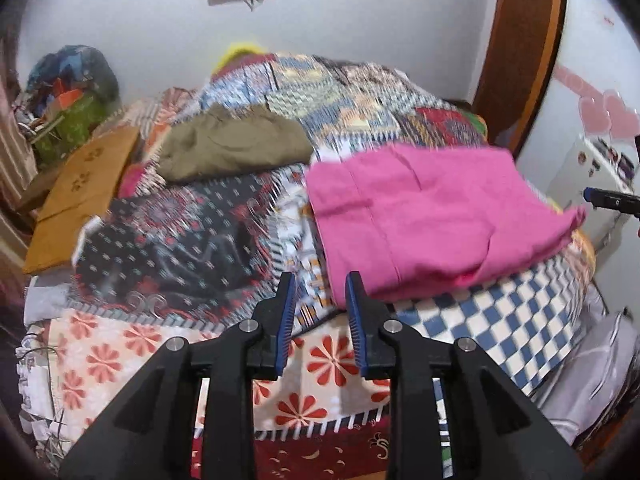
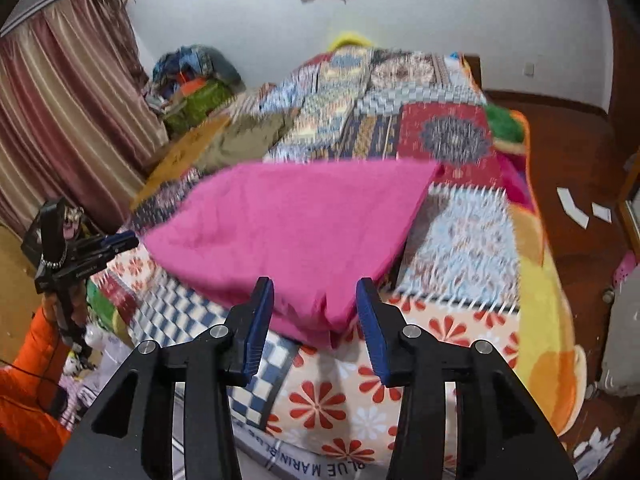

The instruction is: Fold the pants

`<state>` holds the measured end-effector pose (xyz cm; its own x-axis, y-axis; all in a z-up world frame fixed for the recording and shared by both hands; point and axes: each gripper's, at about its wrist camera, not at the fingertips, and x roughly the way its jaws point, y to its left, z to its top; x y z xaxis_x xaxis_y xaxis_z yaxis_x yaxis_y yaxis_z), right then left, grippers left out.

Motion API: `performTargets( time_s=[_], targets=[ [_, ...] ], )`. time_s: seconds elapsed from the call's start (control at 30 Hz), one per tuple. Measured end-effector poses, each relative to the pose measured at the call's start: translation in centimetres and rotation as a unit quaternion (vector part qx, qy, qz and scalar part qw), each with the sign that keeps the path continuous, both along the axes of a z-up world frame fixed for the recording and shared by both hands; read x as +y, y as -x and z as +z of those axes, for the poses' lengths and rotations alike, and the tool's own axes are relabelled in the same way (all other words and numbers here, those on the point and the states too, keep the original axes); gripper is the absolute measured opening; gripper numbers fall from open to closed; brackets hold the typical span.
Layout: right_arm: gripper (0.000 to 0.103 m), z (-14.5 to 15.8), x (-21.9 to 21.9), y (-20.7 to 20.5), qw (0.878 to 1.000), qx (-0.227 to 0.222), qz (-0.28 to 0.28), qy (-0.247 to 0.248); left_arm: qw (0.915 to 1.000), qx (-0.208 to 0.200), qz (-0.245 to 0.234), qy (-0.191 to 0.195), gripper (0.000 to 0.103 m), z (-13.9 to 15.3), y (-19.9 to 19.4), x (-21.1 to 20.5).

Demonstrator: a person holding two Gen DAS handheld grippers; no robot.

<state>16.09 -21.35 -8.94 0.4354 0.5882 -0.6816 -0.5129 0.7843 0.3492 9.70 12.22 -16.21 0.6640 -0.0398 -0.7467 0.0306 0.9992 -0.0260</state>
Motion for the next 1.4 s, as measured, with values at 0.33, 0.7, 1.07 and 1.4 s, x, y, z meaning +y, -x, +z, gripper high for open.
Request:
performTargets(
  time_s=[0.33,0.7,1.07,1.4],
  targets=[
    [0.039,-3.2,10.2,-2.5,0.995,0.058,0.081,0.009,0.9989,0.011,-0.025,0.039,0.033,0.7,-4.5,-4.0],
    [0.039,-7.6,4.4,-0.7,0.989,0.079,0.07,0.099,0.9959,0.073,-0.013,0.052,0.045,-4.6,-4.9,-3.3],
    [0.046,-4.6,0.0,-2.0,0.996,0.059,0.003,0.071,0.9987,0.028,0.034,0.025,0.054,-0.3,-4.4,-0.4],
    [0.046,-3.3,0.4,-10.4,0.997,0.003,-0.051,0.052,0.9994,0.014,0.031,0.006,0.054,1.8,-12.1,-0.6]
  ],
)
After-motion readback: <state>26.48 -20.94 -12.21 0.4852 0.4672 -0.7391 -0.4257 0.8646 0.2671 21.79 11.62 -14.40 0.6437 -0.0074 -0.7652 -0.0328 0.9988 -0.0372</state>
